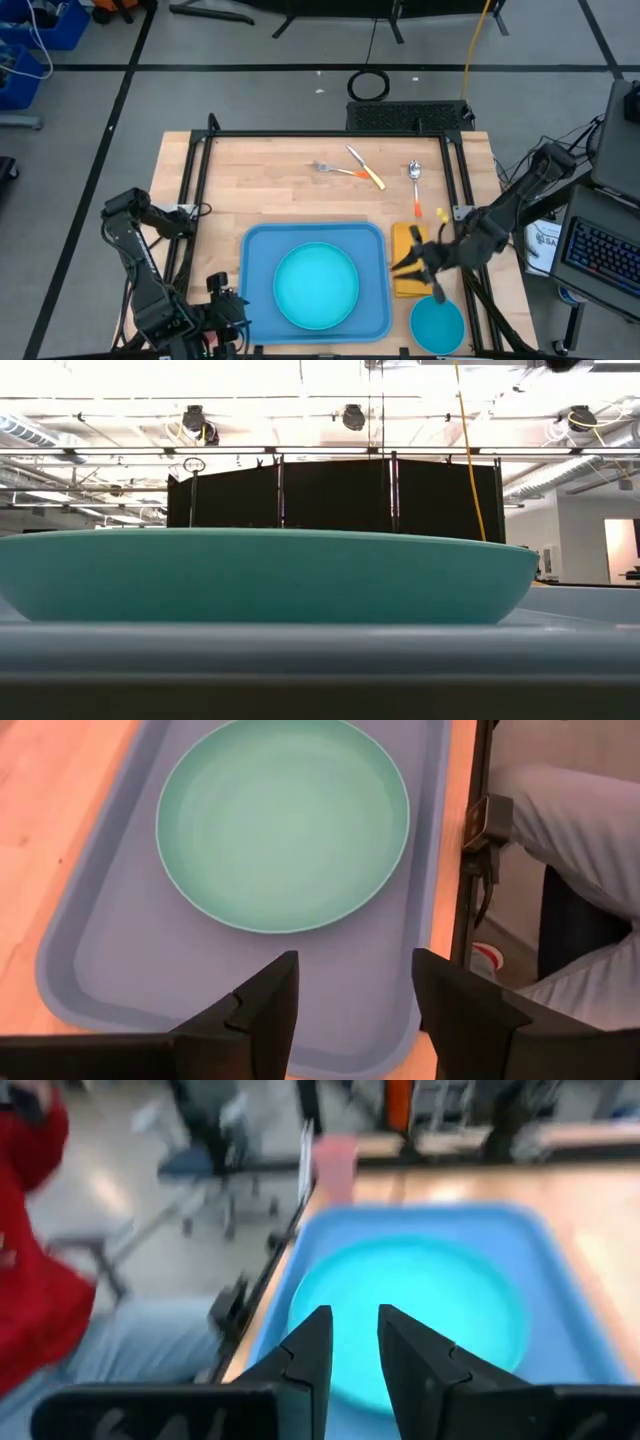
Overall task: Set up tray
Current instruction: Put the blue bowl on top of the green plate
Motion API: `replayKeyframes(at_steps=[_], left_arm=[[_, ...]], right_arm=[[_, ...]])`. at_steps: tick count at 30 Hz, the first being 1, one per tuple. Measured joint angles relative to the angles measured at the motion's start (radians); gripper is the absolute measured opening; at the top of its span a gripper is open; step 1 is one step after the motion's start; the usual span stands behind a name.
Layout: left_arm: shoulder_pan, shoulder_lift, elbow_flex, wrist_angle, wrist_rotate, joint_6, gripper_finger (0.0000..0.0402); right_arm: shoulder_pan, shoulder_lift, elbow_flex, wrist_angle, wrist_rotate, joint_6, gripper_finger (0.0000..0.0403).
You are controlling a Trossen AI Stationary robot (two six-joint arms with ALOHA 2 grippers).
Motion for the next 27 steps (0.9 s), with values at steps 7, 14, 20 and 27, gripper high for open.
replayKeyframes(at_steps=[7,14,20,27], left_arm=[[-0.002,0.000,0.000,-0.001,-0.002,0.003,0.0200],[-0.002,0.000,0.000,-0.003,-0.011,0.014,0.0200],[-0.016,0.000,0.000,-0.003,-0.012,0.033,0.0200],[-0.042,0.000,0.000,-0.004,-0.041,0.066,0.0200]], right_arm=[[0.045,0.262,0.299,-0.380,-0.104,0.304,0.0075],[0.082,0.467,0.442,-0.507,-0.340,0.670,0.0075],[0.110,0.524,0.447,-0.513,-0.395,0.927,0.0075],[0.164,0.522,0.441,-0.546,-0.393,1.155,0.0094]])
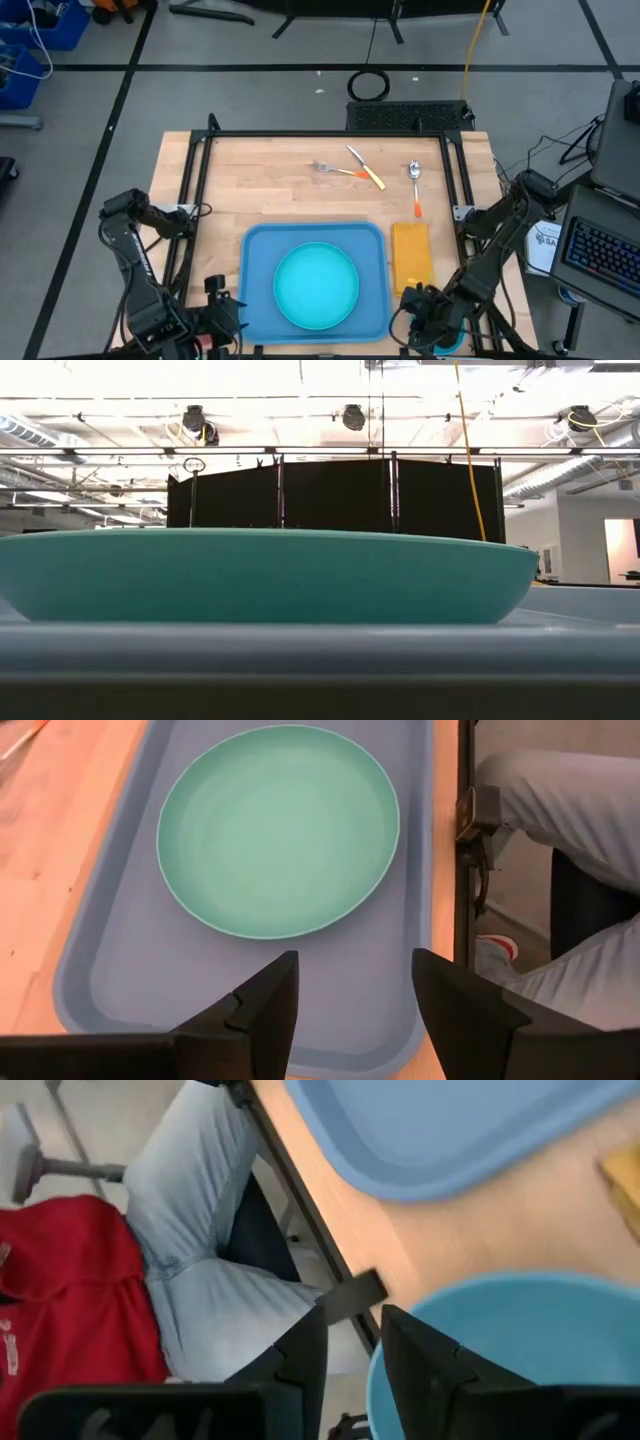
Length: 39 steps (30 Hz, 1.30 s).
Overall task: Set up tray
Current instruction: Put the blue bowl on top of the green plate
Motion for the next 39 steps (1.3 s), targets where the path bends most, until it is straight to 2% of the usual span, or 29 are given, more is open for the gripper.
replayKeyframes(at_steps=[4,10,18,23,29,35,39], left_arm=[[-0.008,0.000,0.000,-0.001,-0.014,0.015,0.0200],[-0.008,0.000,0.000,-0.001,-0.014,0.031,0.0200],[-0.004,0.000,0.000,-0.002,-0.020,0.050,0.0200],[-0.004,0.000,0.000,-0.002,-0.022,0.059,0.0200],[-0.004,0.000,0.000,-0.002,-0.022,0.059,0.0200],[-0.004,0.000,0.000,-0.001,-0.022,0.067,0.0200],[-0.004,0.000,0.000,-0.001,-0.029,0.067,0.0200]], right_arm=[[0.018,0.000,0.000,-0.011,0.003,0.083,0.0127],[0.031,0.053,0.000,-0.001,-0.007,0.119,0.0170],[0.032,0.152,-0.001,0.006,-0.124,0.129,0.0172],[0.032,0.166,-0.001,0.012,-0.130,0.095,0.0170],[0.031,0.166,-0.001,0.011,-0.154,0.068,0.0126],[0.025,0.165,-0.028,0.040,-0.173,0.047,0.0024],[0.024,0.161,-0.045,0.055,-0.179,0.035,0.0014]])
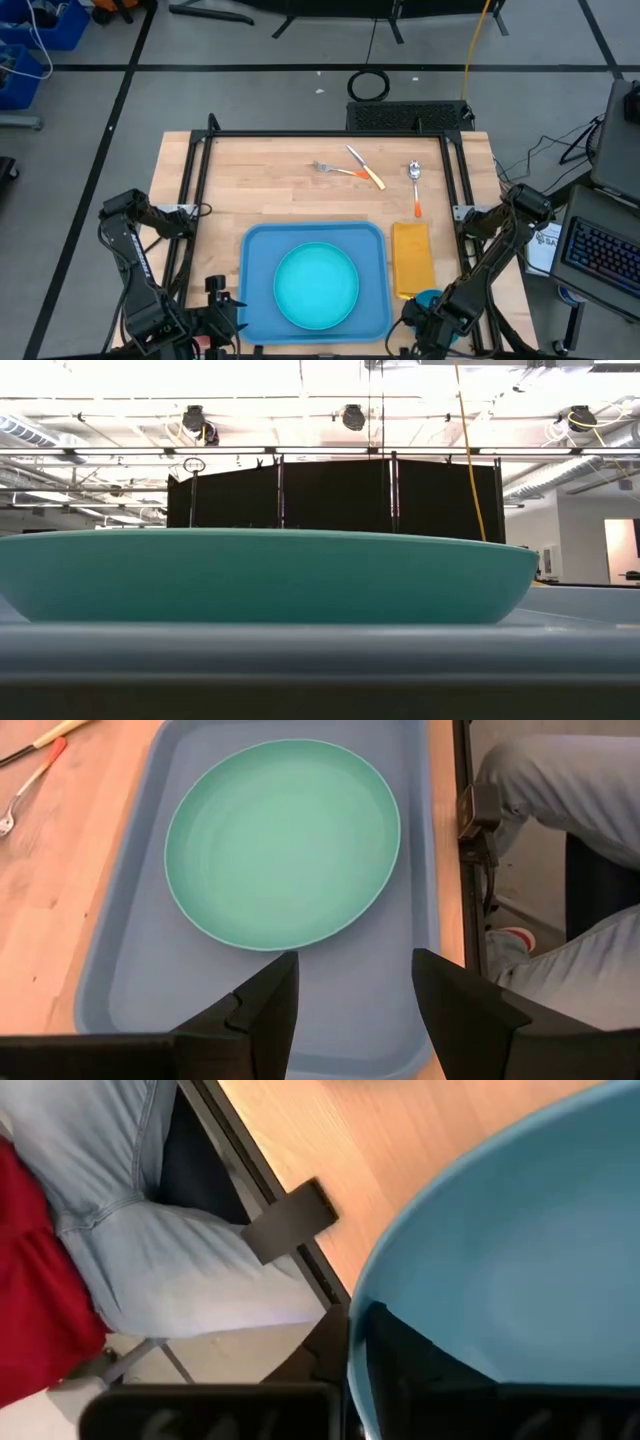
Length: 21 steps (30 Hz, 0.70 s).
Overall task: Set up tray
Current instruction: Put the blue bowl on top of the green plate
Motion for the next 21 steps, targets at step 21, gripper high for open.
replayKeyframes(at_steps=[21], left_arm=[[0.000,0.000,0.000,0.001,-0.020,0.006,0.0200]], right_arm=[[-0.012,-0.071,0.083,-0.224,0.154,-0.093,0.0002]])
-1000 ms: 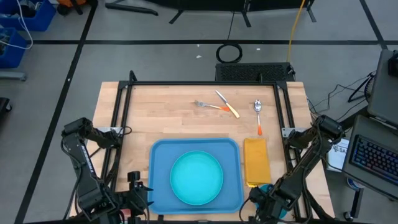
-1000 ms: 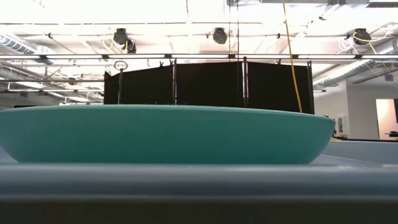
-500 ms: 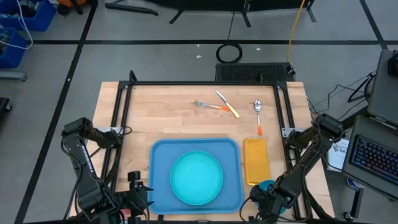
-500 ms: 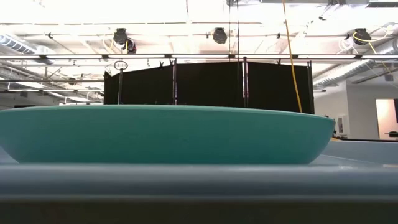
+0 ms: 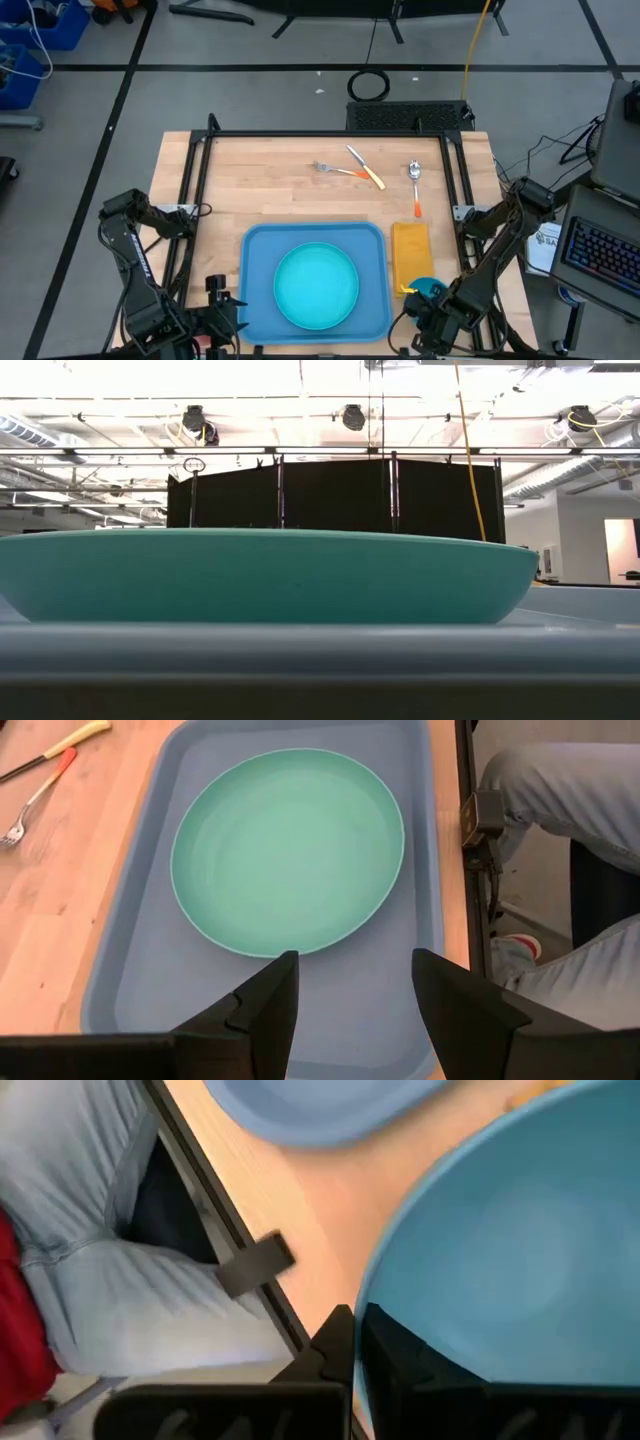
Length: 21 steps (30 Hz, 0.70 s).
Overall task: Set up tray
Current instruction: Put the blue bowl on top of the green plate
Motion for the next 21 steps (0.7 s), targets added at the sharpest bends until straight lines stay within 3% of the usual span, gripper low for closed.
replayKeyframes(at_steps=[6,21], left_arm=[[0.000,0.000,0.000,0.000,-0.001,-0.001,0.0200],[0.000,0.000,0.000,0.000,-0.008,-0.005,0.0200]], right_arm=[[-0.024,0.000,0.066,-0.068,0.089,-0.102,0.0002],[-0.113,0.000,0.071,-0.095,0.109,-0.299,0.0002]])
